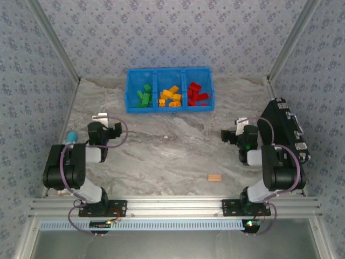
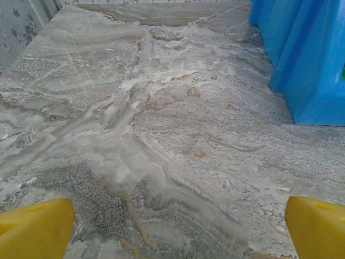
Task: Sort the legos into containers by color
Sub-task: Reset both arms
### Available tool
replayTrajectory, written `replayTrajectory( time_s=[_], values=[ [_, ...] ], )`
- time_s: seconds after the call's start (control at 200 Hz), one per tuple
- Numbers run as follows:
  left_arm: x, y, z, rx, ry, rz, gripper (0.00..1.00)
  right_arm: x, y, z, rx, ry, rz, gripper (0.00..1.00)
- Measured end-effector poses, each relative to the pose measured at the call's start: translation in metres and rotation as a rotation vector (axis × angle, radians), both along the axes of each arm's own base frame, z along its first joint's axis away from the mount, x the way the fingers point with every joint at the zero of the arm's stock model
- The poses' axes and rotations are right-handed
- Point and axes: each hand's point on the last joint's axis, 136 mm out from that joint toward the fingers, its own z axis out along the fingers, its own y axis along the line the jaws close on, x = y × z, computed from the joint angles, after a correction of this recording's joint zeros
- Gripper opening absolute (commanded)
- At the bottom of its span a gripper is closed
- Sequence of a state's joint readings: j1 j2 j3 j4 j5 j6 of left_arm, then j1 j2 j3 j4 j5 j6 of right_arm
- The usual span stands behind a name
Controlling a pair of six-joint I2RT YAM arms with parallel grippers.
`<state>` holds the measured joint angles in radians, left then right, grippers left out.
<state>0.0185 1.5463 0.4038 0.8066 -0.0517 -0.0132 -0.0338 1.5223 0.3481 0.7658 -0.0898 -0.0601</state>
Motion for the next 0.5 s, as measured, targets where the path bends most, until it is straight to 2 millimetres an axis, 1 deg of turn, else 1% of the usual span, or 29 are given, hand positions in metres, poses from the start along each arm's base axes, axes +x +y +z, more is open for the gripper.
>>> replayTrajectory(
  time_s=[0.16,0.5],
  values=[
    [0.0,0.0,0.0,0.0,0.001,0.0,1.0,0.009,-0.007,0.013,0.009,-0.046,-0.006,0.99],
    [0.0,0.0,-0.001,0.0,0.002,0.0,1.0,0.009,-0.005,0.014,0.012,-0.049,0.002,0.99]
  ],
)
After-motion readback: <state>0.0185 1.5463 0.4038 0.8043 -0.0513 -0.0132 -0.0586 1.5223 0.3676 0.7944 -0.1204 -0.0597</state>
